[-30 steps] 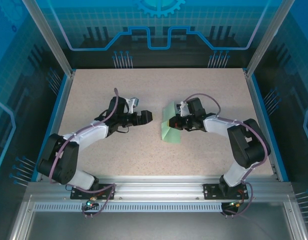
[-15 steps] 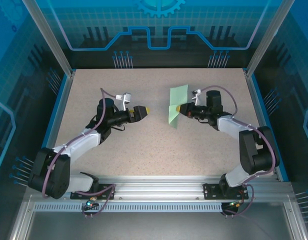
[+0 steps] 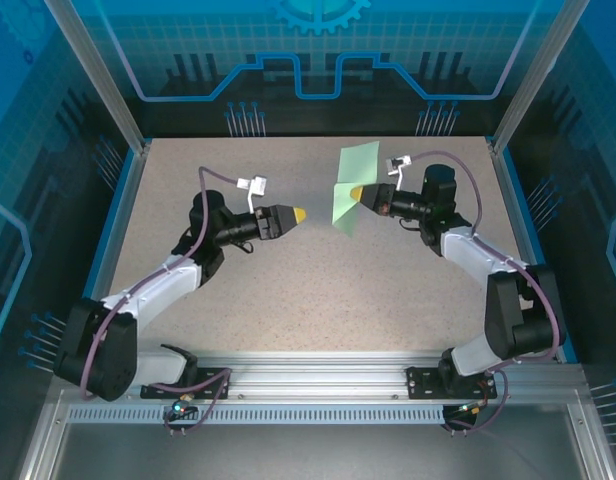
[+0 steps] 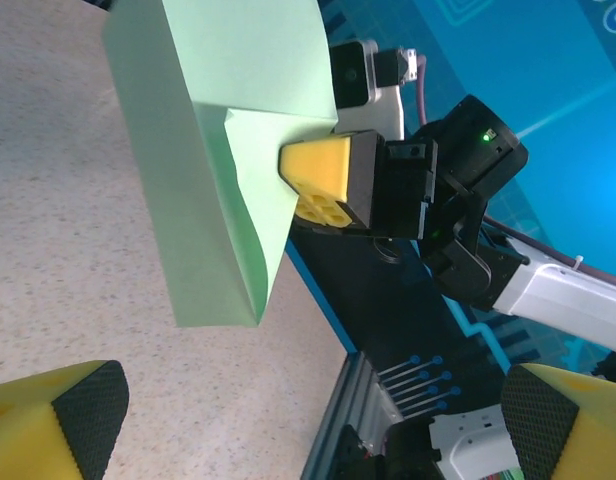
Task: Fold a paper plane with a square sheet of paper (fold left side to right side)
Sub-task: Turn over the paper at the center of the table.
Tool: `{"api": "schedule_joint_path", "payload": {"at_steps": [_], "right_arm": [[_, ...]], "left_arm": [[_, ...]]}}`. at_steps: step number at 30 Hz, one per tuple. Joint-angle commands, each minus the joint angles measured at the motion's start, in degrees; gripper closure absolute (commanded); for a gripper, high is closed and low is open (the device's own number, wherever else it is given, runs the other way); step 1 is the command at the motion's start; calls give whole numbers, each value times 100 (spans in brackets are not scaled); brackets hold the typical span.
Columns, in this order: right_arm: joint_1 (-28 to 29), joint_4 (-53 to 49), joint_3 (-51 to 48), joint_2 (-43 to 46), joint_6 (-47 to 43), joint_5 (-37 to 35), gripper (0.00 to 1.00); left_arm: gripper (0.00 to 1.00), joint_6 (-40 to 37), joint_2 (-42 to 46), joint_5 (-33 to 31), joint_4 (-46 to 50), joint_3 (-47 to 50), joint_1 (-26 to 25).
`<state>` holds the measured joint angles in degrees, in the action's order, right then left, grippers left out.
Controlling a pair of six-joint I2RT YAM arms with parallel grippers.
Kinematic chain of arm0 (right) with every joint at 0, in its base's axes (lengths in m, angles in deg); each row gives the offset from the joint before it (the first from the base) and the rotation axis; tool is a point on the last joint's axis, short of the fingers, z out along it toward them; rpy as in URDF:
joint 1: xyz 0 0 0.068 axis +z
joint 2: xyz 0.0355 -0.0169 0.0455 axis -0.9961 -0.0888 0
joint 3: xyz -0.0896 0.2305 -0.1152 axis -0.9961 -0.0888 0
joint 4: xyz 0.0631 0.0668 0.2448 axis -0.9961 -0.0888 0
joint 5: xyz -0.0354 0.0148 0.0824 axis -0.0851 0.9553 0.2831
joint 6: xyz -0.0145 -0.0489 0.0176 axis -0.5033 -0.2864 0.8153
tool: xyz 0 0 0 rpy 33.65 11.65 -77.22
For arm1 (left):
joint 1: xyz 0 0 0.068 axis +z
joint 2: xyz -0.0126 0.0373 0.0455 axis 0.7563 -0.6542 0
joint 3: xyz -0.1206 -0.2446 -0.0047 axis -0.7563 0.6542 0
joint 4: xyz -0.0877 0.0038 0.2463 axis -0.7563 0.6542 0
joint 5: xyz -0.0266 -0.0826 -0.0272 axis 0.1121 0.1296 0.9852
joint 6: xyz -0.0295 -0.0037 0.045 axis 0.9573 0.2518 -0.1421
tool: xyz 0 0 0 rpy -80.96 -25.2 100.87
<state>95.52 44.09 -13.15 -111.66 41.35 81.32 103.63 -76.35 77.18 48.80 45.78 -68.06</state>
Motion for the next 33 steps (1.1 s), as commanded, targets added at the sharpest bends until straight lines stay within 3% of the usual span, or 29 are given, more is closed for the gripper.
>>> {"api": "schedule_joint_path", "payload": {"at_steps": [1,18,25,33], "right_arm": [[213,362,171,201,313,114,100],[803,757,254,443,860,6,100],[846,1017,141,399,1114,-19,100],[846,1150,-11,421,1236,-31,100]], "left_arm": [[1,119,-210,231,-341,-374,-210],[2,456,-954,303,-614,-933,-637],[16,553,-957,276,-777,-940,-691],[43,535,-935,268,-734,-924,-690]]}}
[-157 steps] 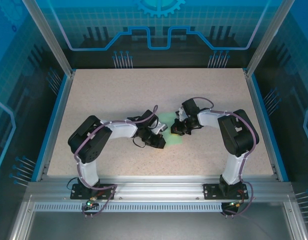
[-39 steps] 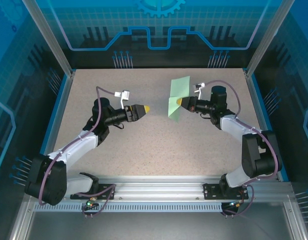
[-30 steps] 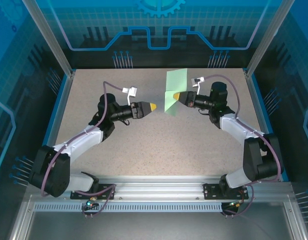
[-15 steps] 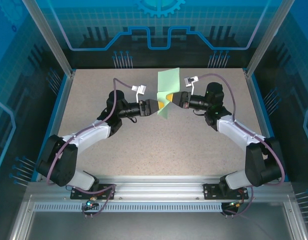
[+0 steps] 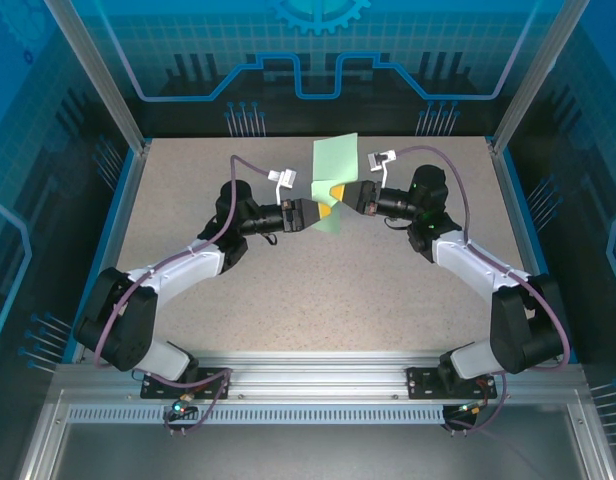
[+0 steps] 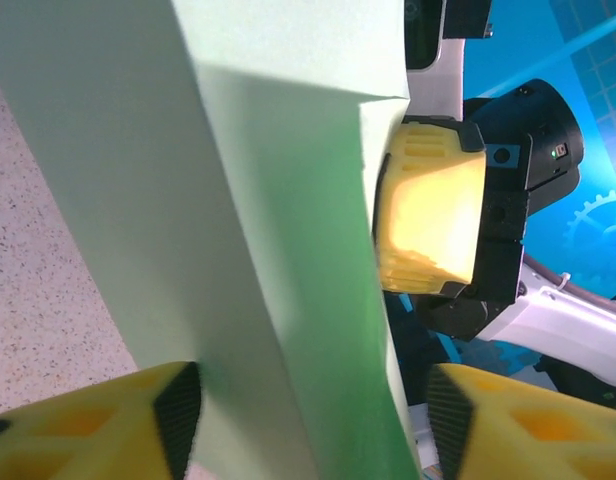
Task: Fold a paper plane with a square sheet of paper (fold left side to right side)
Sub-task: Turn over the paper at the center of the table.
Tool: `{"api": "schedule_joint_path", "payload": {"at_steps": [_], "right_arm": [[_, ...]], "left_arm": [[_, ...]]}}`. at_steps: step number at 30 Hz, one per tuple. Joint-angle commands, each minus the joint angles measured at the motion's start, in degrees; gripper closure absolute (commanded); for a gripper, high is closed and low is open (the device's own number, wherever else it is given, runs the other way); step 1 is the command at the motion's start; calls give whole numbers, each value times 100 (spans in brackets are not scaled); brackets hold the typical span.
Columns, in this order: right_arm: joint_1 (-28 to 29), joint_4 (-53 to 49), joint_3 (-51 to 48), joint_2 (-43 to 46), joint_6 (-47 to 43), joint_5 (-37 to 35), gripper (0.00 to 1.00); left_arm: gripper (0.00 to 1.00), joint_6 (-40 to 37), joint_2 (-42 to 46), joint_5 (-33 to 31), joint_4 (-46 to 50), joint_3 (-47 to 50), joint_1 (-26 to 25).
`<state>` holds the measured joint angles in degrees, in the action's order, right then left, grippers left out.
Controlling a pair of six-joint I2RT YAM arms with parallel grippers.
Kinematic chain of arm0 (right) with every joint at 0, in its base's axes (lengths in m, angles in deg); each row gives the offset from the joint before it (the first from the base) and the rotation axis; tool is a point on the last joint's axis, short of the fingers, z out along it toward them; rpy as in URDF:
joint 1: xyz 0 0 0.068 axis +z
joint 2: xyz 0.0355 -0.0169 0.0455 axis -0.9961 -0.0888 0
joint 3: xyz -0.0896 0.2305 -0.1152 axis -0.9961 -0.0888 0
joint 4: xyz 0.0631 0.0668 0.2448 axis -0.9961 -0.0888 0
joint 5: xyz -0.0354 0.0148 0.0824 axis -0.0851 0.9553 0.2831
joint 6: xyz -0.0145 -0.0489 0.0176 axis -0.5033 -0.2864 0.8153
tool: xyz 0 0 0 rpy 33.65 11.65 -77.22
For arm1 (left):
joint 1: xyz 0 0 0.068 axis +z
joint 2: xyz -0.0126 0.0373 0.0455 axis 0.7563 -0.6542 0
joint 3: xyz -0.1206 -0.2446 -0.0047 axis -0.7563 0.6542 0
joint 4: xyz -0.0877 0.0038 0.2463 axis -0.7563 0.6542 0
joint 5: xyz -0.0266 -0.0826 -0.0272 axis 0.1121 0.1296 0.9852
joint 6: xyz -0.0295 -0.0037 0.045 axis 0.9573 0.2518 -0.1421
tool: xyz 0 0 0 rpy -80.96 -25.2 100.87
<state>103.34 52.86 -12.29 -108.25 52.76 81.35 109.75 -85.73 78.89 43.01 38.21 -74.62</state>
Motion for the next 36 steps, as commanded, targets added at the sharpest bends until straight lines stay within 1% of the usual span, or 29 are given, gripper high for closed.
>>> {"api": "schedule_joint_path", "payload": {"at_steps": [1,5,9,11,13,17,20,22,23,24,25,27,28,29,32,33,35,36], "right_arm": [[64,273,-102,82,102,-23,100],[68,264,-130,98,119,-21,100],[68,205,-133,118,113,-52,100],[59,181,-289,126,113,-52,100],[46,146,-310,141,96,-63,98],[-6,-121,-345,241,-53,-111,90],[-57,-461,-359,364,-261,-140,84],[-97,-846,-357,482,-482,-200,74],[-135,-1077,-354,556,-629,-256,71],[-185,-1396,-358,640,-789,-328,66],[-233,-1813,-334,725,-998,-425,59],[-393,-2811,-316,935,-1470,-751,47],[-477,-3287,-299,1030,-1703,-935,40],[-574,-3889,-246,1117,-1977,-1234,35],[-876,-5345,-196,1313,-2653,-2041,26],[-980,-5661,-198,1366,-2798,-2251,25],[-1210,-6253,-198,1498,-3058,-2747,20],[-1294,-6410,-204,1565,-3149,-2883,20]], "left_arm": [[47,-73,-8,94,-158,-164,-30],[60,-77,-16,91,-142,-151,-37],[71,-73,-19,85,-120,-151,-36],[77,-85,-12,85,-110,-133,-37],[82,-117,5,80,-56,-127,-37],[92,-274,49,48,150,-115,-36],[96,-498,94,49,415,-115,-44],[97,-753,158,19,812,-158,-45],[97,-910,183,-11,1042,-183,-49],[97,-1176,234,-78,1470,-250,-47],[98,-1442,264,-177,1924,-348,-68],[99,-2263,351,-554,3212,-637,-151],[99,-2590,375,-849,3782,-796,-199],[100,-2992,383,-1173,4440,-982,-262],[100,-3848,283,-2262,5975,-1519,-513],[100,-4025,232,-2626,6369,-1652,-608],[100,-4298,95,-3540,7090,-1938,-862],[100,-4379,-6,-4033,7367,-2070,-995]]}}
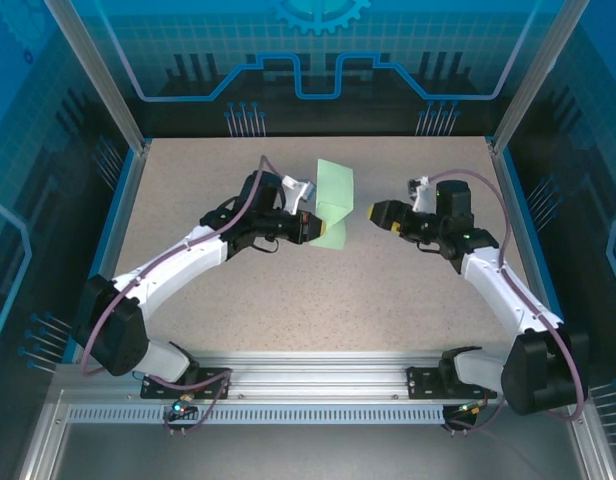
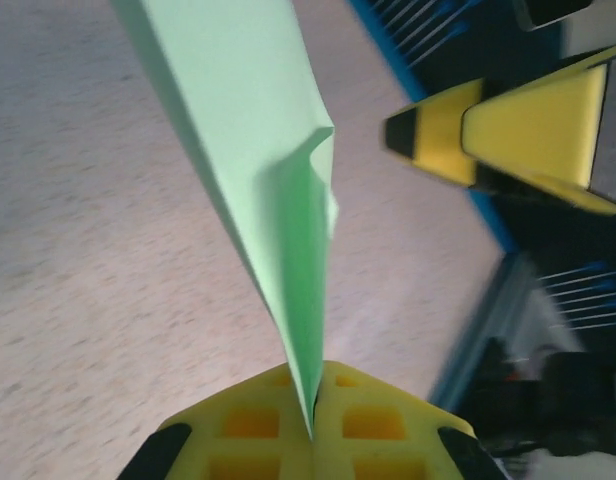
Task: Fold a paper plane with a square sheet of paper (fold left side to right side)
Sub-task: Turn over the paper at the center of the table.
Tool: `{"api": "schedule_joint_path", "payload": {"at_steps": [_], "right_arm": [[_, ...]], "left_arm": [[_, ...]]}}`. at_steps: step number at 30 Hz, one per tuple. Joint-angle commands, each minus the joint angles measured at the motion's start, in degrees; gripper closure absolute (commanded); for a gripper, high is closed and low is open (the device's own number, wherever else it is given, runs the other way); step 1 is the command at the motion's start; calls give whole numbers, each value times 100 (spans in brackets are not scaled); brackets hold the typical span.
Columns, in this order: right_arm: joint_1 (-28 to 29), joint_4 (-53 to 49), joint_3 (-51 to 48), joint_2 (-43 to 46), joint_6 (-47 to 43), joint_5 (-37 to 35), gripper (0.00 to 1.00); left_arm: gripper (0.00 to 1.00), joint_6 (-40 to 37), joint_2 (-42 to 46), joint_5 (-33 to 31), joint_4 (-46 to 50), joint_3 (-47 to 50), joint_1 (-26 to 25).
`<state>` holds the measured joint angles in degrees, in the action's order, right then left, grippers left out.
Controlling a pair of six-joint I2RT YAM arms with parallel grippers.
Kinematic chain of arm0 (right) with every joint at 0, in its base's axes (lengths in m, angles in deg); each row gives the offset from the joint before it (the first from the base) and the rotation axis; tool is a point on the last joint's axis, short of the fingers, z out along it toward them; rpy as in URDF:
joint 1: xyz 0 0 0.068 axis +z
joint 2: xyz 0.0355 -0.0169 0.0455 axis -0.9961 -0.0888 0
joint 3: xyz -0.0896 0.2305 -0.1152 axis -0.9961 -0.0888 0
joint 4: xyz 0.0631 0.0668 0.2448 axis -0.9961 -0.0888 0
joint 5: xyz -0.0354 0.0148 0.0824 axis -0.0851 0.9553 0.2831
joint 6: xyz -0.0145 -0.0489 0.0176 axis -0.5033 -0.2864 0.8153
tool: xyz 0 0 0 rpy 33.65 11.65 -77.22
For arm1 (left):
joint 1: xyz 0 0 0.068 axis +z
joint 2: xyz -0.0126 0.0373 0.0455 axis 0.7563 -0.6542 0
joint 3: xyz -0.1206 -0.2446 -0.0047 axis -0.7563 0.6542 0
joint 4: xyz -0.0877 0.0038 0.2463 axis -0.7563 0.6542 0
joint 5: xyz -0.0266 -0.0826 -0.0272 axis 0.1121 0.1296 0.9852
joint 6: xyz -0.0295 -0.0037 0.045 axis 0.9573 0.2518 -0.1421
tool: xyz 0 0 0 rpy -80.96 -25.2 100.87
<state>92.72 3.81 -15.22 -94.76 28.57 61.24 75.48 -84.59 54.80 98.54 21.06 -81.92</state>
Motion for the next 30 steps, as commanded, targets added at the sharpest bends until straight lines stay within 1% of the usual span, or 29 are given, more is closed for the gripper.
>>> {"api": "schedule_joint_path", "payload": {"at_steps": [1,2,3,5,8,11,13,17,20,22,26,30], "right_arm": [[-363,-1630,15,291,-806,-972,18],[-469,-1716,-71,382,-849,-1108,15],[-558,-1768,-143,453,-889,-1184,12],[-712,-1836,-304,609,-944,-1328,8],[-866,-1894,-468,779,-1018,-1465,3],[-972,-1905,-539,826,-1079,-1470,0],[-1022,-1882,-572,811,-1093,-1393,0],[-1106,-1784,-646,767,-1107,-1217,0],[-1137,-1672,-709,756,-1097,-1103,0],[-1143,-1623,-758,739,-1071,-1041,0],[-1152,-1521,-875,690,-1051,-890,0],[-1157,-1485,-931,608,-1071,-788,0]], "left_arm": [[100,-1010,-254,-2194,2166,-521,-416],[100,-989,-412,-2836,2507,-705,-577],[100,-960,-591,-3320,2799,-858,-687],[100,-664,-1077,-4449,3485,-1286,-935],[100,-50,-1777,-5720,4315,-1816,-1203],[100,443,-2384,-6455,4883,-2180,-1301],[100,674,-2749,-6525,5103,-2390,-1313],[99,919,-3369,-6318,5243,-2724,-1354],[94,884,-3804,-5724,5309,-3037,-1356],[93,864,-4079,-5308,5310,-3236,-1356],[90,722,-4377,-4445,5219,-3612,-1356],[84,568,-4598,-3842,5174,-4008,-1354]]}}
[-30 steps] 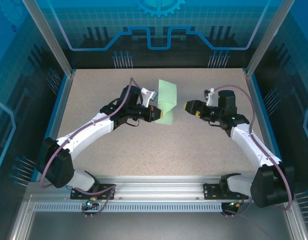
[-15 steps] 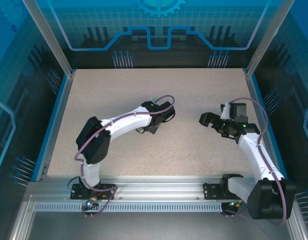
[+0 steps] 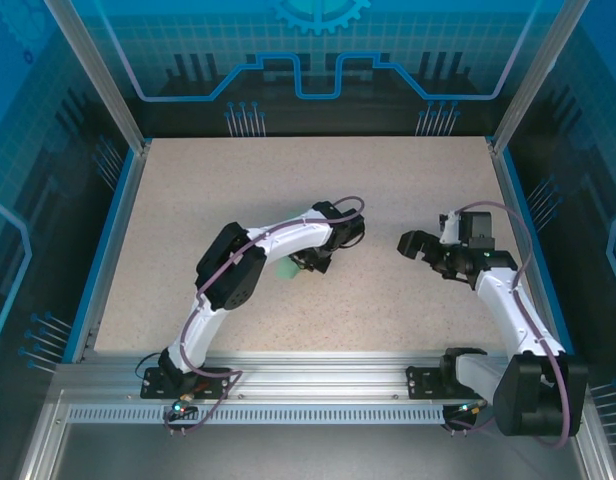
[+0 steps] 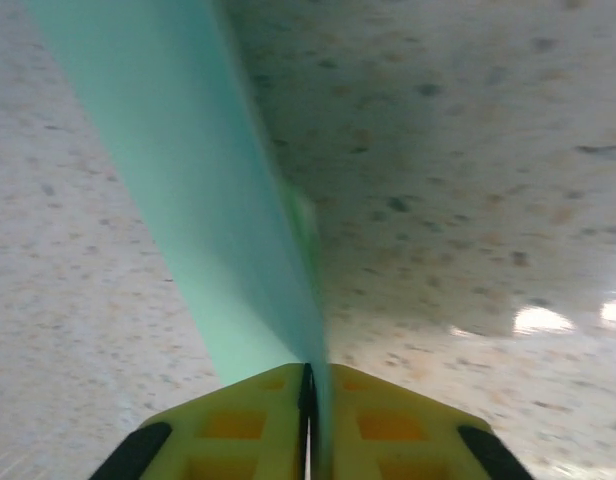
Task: Fold a paper plane with a square sheet of paper (fold left side to right side)
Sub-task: Turn over the paper at the center of the table.
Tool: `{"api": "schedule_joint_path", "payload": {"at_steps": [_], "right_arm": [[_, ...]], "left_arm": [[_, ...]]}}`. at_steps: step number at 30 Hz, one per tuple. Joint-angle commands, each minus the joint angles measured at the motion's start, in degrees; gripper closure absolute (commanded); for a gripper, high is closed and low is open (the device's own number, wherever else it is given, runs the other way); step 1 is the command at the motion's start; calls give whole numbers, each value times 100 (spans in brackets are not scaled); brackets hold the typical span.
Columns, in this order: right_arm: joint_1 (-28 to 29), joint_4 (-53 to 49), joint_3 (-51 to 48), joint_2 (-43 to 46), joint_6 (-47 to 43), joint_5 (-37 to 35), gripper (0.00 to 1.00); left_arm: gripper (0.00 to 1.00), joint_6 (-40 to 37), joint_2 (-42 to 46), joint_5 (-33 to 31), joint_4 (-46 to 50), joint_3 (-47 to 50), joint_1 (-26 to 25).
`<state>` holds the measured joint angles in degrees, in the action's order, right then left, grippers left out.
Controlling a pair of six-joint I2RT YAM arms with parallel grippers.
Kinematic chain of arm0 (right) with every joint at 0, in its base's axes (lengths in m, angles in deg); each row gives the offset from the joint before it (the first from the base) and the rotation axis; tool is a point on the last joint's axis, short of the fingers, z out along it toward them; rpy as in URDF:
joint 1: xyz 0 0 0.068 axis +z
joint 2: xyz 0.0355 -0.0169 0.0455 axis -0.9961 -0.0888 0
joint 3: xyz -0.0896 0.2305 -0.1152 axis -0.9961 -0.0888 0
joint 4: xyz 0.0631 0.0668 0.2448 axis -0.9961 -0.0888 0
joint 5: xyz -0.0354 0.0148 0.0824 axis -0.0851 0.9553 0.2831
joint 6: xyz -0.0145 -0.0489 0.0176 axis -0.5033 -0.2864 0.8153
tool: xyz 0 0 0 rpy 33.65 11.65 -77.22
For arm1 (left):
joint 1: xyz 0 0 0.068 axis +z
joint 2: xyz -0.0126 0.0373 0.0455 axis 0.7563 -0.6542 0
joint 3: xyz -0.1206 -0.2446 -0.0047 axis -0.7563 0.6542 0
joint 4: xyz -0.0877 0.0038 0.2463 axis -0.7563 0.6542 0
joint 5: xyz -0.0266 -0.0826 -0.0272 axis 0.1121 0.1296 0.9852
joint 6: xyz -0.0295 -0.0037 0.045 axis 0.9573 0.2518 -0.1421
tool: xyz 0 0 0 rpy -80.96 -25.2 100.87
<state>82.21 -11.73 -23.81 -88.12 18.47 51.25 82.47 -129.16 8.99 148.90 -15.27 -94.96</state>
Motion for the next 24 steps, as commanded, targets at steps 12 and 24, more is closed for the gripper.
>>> {"api": "schedule_joint_path", "payload": {"at_steps": [12,24], "right_arm": [[-93,193,-133,-439,-140,641,0],[303,250,31,-1097,-121,777,5]], "left_arm": [[61,-338,-393,2424,-326,-832,170],[45,-231,826,4079,-1931,124,803]]}}
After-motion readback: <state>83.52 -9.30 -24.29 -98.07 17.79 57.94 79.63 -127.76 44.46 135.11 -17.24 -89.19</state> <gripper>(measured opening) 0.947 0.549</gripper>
